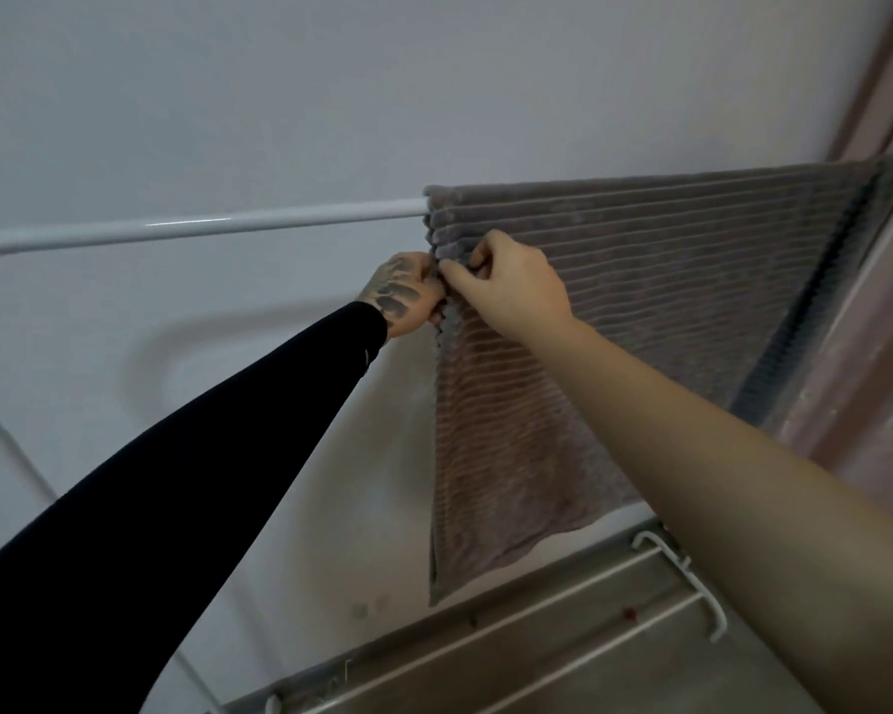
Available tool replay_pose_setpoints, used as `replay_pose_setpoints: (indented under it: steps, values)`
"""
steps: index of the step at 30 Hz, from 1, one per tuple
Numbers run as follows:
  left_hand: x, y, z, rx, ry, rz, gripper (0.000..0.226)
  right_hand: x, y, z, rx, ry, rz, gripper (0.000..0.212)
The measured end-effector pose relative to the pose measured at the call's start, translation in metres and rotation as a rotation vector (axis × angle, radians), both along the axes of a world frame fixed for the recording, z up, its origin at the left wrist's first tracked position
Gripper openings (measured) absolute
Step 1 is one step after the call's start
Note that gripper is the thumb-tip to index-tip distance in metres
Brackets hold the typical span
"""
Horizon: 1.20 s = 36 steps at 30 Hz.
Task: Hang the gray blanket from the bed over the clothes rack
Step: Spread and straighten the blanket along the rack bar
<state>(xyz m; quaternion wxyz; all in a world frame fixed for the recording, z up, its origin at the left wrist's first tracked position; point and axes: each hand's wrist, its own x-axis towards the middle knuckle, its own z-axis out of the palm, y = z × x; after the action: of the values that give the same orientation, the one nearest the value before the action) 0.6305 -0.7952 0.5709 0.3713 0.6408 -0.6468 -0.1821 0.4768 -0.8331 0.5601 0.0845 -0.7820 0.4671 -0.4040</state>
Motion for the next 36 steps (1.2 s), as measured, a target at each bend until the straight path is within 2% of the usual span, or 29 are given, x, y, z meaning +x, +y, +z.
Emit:
replay_pose_setpoints:
  steps: [3,5,10,12,14,18,24,26,31,33,36]
  values:
    - [0.002,-0.003,0.003,-0.1,0.0,0.063,0.025,0.007,0.001,0.004,-0.023,0.066,0.011,0.033]
    - [0.008,-0.003,0.008,-0.216,0.188,0.118,0.026,0.005,-0.001,0.007,-0.046,0.076,-0.005,0.024]
    - [0.044,-0.001,0.008,-0.383,0.731,0.221,0.03,-0.004,0.004,0.029,-0.218,-0.16,0.007,0.021]
    - [0.056,0.0,0.005,-0.394,0.83,0.21,0.03,0.005,0.011,0.037,-0.253,-0.17,0.043,0.021]
    - [0.063,0.003,0.002,-0.377,0.828,0.206,0.028,0.02,0.021,0.037,-0.255,-0.128,0.115,0.019]
    - [0.067,0.013,0.002,-0.351,0.841,0.115,0.018,0.051,0.036,0.017,-0.253,0.107,0.342,0.022]
    - [0.088,0.043,0.011,-0.396,0.866,0.06,0.018,0.069,0.033,-0.018,0.04,0.373,0.451,0.034]
    - [0.093,0.049,0.012,-0.386,0.805,0.056,0.018,0.074,0.039,-0.026,0.082,0.306,0.473,0.034]
    - [0.097,0.058,-0.003,-0.221,0.73,0.076,0.021,0.096,0.06,-0.018,0.058,-0.044,0.495,0.028]
    - [0.097,0.059,-0.009,-0.196,0.743,0.098,0.028,0.101,0.062,-0.016,0.136,-0.023,0.485,0.028]
    - [0.098,0.061,-0.007,-0.204,0.803,0.086,0.031,0.101,0.061,-0.021,0.217,0.118,0.472,0.033]
